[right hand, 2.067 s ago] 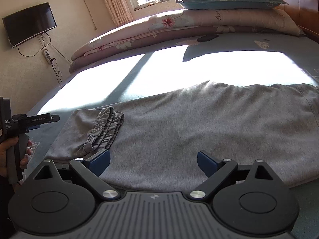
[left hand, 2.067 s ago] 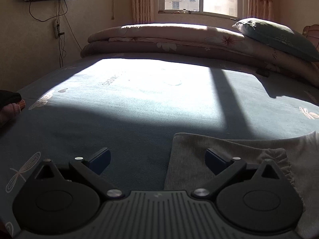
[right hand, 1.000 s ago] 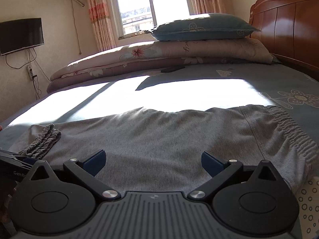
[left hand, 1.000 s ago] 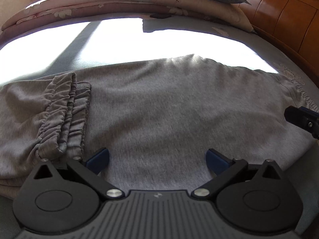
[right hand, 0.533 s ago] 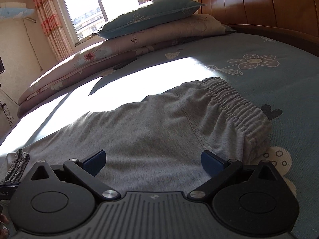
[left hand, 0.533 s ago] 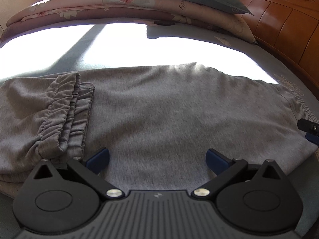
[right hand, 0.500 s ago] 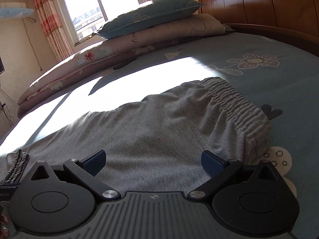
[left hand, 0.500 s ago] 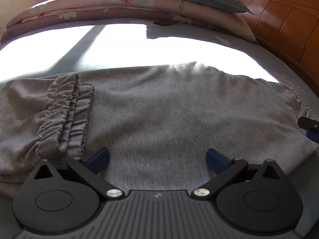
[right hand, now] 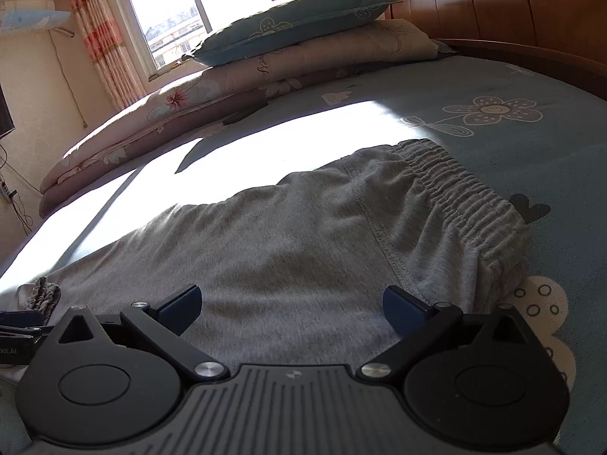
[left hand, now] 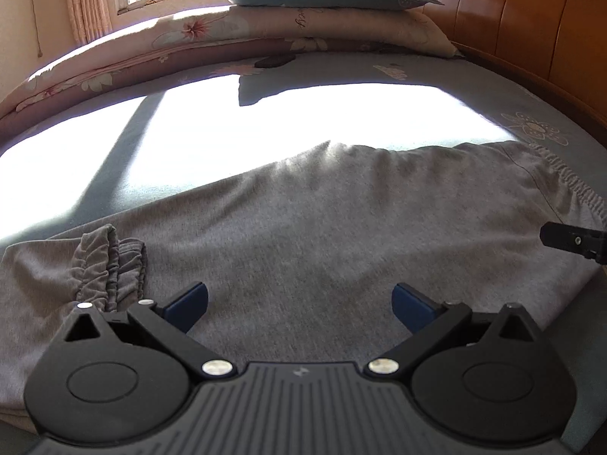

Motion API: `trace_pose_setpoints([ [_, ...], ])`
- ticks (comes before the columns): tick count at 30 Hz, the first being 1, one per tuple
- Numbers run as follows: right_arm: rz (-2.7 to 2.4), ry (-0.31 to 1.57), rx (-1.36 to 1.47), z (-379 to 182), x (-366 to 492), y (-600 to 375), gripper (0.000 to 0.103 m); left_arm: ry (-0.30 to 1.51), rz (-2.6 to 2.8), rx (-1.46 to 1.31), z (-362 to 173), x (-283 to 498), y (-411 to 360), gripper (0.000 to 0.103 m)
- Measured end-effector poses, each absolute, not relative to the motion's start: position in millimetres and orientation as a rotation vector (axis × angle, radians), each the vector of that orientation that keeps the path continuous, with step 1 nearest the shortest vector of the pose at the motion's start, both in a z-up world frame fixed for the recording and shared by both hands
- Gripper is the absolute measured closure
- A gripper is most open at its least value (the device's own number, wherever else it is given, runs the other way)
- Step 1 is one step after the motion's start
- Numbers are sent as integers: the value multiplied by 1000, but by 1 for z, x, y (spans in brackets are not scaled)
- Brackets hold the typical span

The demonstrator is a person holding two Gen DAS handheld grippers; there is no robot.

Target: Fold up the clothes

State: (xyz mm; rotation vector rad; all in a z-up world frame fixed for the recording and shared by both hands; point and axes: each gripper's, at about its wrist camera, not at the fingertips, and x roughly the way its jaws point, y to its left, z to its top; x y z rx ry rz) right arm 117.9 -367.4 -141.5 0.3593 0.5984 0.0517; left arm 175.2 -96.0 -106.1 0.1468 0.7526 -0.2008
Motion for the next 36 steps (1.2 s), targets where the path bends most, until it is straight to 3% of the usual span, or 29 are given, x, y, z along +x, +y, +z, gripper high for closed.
trace_pose_setpoints([
  [11, 66, 598, 396, -140, 117, -373, 0, 875, -170, 25, -129, 214, -100, 1],
  [16, 75, 594, 423, -140, 116, -376, 0, 872, -190, -17, -105, 206, -96, 1],
  [22, 79, 596, 439, -139, 114, -378, 0, 976, -136, -14, -125, 205, -97, 0],
  [30, 87, 592, 474, -138, 112, -383, 0, 957, -191, -50, -105, 179, -100, 1],
  [36, 92, 593, 484, -137, 110, -386, 0, 989, -181, -1, -126, 167, -109, 0],
])
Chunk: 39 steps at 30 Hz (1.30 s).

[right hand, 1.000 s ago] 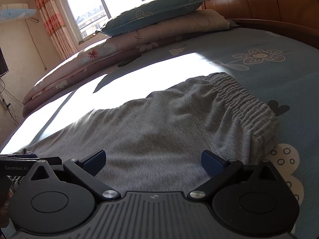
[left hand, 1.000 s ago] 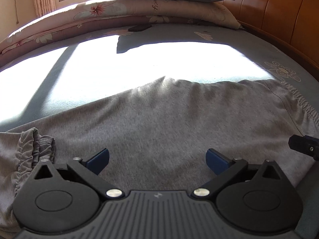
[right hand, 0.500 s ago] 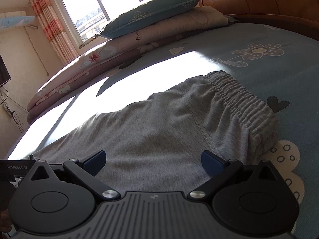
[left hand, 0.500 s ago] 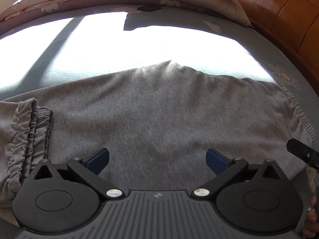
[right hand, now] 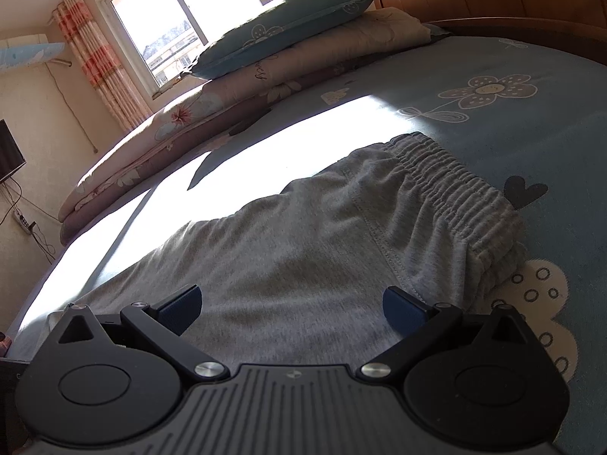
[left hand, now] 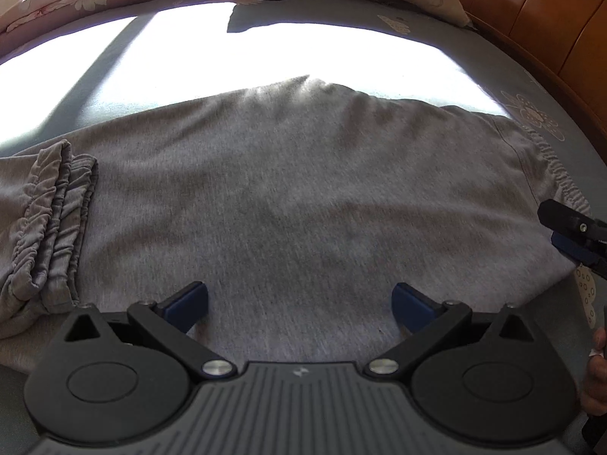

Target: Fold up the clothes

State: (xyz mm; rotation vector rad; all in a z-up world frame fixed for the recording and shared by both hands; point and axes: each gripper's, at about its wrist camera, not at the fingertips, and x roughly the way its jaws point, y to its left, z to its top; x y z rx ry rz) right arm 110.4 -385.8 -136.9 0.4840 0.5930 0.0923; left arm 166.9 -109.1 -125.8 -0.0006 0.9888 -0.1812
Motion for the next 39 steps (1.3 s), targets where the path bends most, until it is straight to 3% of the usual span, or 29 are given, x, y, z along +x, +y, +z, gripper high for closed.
trace_pose_setpoints([
  [18, 95, 600, 532, -135, 106, -390, 0, 911, -225, 37, -113, 132, -134, 1],
  [39, 63, 594, 489, -140, 108, -379, 0, 921, -334, -93, -125, 133, -91, 1],
])
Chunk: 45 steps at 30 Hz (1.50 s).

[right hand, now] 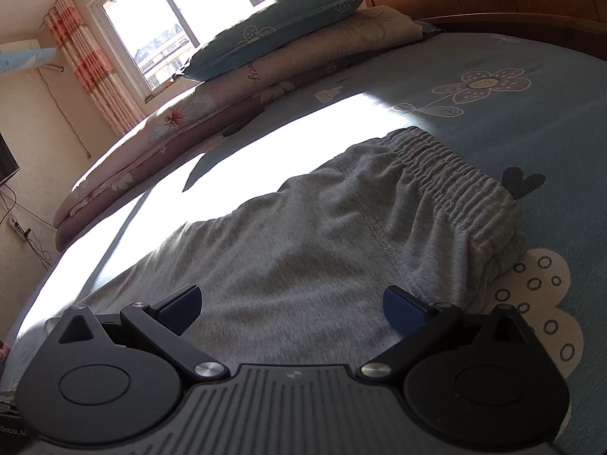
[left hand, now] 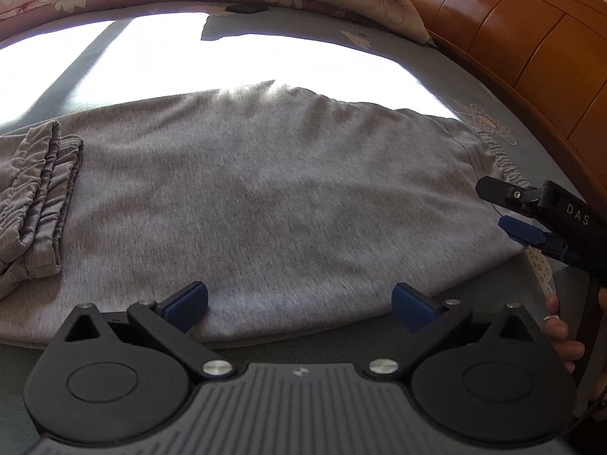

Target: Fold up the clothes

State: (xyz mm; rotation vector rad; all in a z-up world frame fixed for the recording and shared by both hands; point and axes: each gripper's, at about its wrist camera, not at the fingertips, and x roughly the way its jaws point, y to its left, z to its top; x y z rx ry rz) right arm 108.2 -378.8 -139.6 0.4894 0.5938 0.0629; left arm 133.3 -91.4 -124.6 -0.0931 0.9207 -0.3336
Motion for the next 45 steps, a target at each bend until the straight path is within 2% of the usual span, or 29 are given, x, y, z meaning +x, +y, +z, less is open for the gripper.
trace_pose_setpoints([
  [10, 33, 549, 438, -145, 104, -368, 0, 782, -423, -119, -99, 126, -72, 1],
  [15, 32, 560, 311, -141, 104, -355, 0, 805, -476, -121, -127, 138, -60, 1],
  [17, 70, 531, 270, -137, 98, -348, 0, 746, -493, -134, -139, 133, -53, 1],
  [25, 304, 412, 166, -122, 67, -305, 0, 711, -499, -101, -135, 127, -47, 1],
  [32, 250, 589, 50, -145, 81, -275, 0, 715, -474, -116, -136, 125, -38, 1],
  [34, 229, 590, 26, -145, 76, -275, 0, 718, -466, -116, -135, 125, -38, 1],
  [42, 193, 547, 279, -125, 68, -317, 0, 739, -444, -123, -135, 128, -38, 1],
  [45, 185, 648, 353, -130, 90, -334, 0, 738, -440, -95, -136, 126, -41, 1],
])
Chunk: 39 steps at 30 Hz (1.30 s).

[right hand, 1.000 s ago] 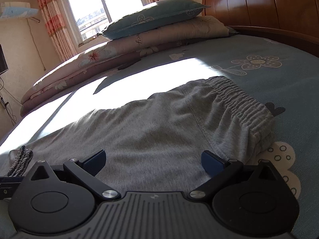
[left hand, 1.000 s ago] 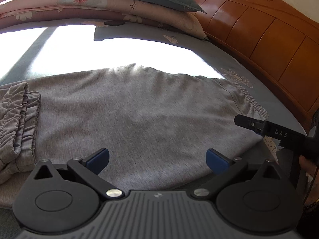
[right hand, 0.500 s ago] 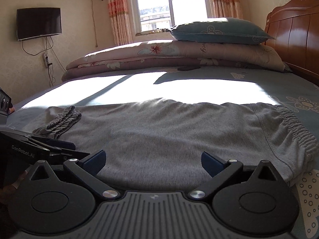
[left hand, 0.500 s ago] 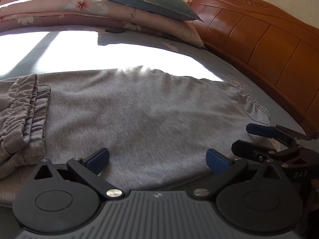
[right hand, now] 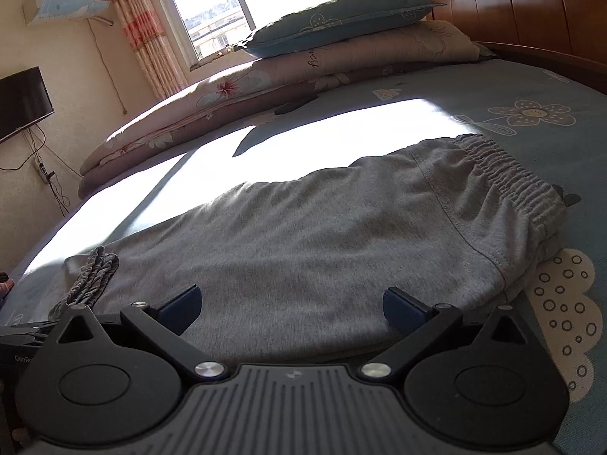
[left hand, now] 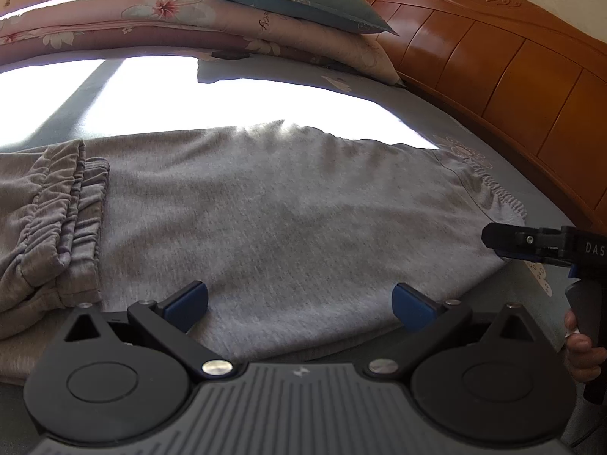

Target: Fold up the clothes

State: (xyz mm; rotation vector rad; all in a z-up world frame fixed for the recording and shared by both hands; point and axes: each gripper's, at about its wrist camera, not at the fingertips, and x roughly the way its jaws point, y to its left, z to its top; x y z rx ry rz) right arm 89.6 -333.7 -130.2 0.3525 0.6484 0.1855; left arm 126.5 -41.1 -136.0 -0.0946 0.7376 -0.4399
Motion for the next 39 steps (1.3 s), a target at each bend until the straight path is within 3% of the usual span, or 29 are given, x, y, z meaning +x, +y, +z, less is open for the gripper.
trace_pose_setpoints([
  [9, 155, 594, 337, -106, 83, -352, 0, 743, -441, -77, -138, 128, -42, 1],
  [15, 136, 698, 430, -133, 98, -372, 0, 741, -456, -93, -138, 128, -38, 1],
  [18, 127, 630, 488, -128, 82, -381, 0, 743, -456, -111, -138, 129, -37, 1],
  [25, -5, 598, 725, -118, 73, -434, 0, 750, -468, -156, -137, 131, -31, 1],
  [39, -116, 603, 1223, -169, 101, -488, 0, 758, -479, -216, -137, 135, -25, 1],
])
